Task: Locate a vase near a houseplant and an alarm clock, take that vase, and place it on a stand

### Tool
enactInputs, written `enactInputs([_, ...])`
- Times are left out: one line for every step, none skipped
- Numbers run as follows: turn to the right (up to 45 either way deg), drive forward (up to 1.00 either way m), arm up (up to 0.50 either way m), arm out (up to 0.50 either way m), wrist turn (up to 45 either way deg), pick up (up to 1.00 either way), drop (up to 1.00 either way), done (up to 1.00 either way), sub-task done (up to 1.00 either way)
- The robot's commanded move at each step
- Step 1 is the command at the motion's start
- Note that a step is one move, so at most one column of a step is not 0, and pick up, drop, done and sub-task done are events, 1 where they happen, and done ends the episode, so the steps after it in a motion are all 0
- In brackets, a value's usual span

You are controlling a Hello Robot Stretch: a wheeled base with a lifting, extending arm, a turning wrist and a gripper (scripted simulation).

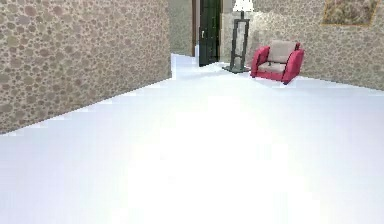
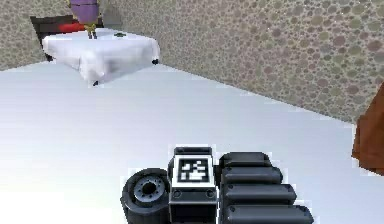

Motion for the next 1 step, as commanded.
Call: enactInputs([0.0, 1.0, 0.0, 0.0, 0.0, 0.0, 0.0, 0.0, 0.0])
